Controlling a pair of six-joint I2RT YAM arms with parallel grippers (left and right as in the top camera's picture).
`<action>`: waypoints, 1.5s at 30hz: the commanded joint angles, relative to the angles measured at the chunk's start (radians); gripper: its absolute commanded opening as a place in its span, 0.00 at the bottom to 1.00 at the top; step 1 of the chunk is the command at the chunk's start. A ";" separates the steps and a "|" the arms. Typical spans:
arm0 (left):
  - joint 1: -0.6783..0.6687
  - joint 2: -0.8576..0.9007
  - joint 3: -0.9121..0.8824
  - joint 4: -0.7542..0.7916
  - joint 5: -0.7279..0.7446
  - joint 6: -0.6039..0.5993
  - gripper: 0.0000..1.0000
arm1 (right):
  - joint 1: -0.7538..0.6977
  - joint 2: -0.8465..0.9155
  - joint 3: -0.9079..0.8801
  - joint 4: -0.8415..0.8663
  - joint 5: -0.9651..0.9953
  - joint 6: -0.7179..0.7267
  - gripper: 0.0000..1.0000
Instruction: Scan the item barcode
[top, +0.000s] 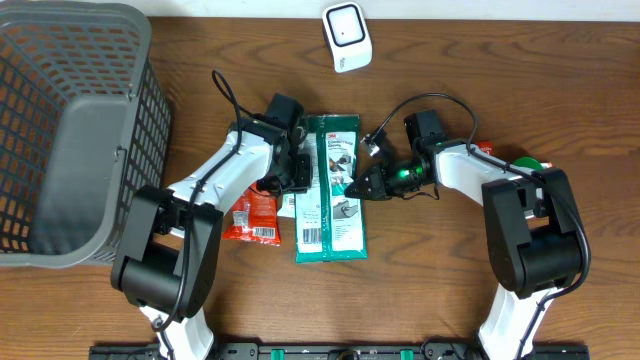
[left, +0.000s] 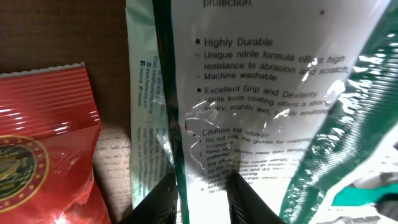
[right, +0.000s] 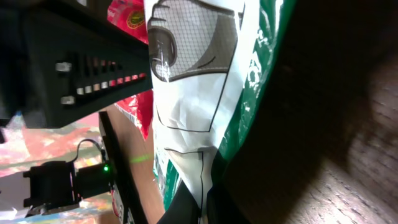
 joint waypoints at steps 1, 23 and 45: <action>0.000 0.008 -0.037 0.019 0.001 0.005 0.28 | -0.002 -0.029 -0.005 0.000 -0.058 -0.021 0.01; 0.047 -0.091 -0.053 0.039 0.193 0.006 0.07 | -0.018 -0.029 -0.005 0.010 -0.133 -0.047 0.15; 0.045 -0.092 -0.059 0.045 0.224 0.006 0.07 | 0.042 -0.029 -0.005 0.056 -0.061 -0.046 0.25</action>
